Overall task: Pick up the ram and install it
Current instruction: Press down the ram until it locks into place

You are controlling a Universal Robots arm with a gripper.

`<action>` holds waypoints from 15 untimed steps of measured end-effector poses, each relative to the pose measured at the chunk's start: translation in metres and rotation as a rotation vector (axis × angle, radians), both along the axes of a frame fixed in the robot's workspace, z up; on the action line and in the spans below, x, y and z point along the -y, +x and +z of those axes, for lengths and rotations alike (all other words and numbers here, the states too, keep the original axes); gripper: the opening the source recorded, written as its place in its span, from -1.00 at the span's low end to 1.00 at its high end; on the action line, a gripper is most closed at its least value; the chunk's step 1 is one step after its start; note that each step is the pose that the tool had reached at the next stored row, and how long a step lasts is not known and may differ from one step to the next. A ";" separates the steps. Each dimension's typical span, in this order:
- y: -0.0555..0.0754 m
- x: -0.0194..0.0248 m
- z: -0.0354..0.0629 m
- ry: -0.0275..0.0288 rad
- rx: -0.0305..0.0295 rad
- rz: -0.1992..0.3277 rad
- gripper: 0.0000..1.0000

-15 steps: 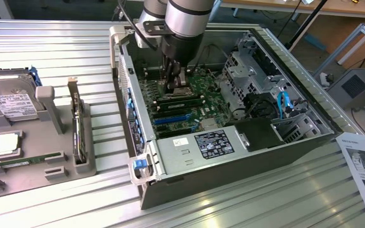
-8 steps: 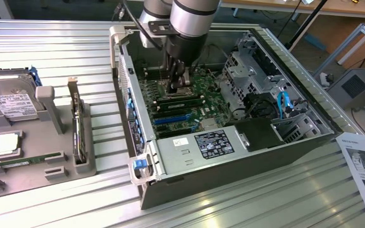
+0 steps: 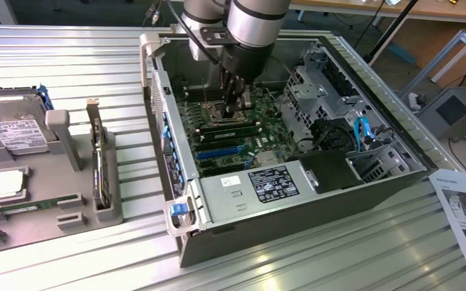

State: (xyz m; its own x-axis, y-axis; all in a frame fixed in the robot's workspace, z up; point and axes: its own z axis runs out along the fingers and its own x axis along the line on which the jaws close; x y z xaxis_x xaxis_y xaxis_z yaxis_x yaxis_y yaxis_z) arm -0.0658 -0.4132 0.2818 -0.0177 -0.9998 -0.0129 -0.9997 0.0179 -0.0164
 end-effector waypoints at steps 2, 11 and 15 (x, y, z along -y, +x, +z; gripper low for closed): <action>0.006 0.0000 0.0000 -0.0009 -0.0001 0.000 -0.79; 0.023 0.0000 0.0000 -0.0021 -0.0002 0.000 -0.79; 0.027 0.0000 0.0000 -0.0022 -0.0002 0.000 -0.79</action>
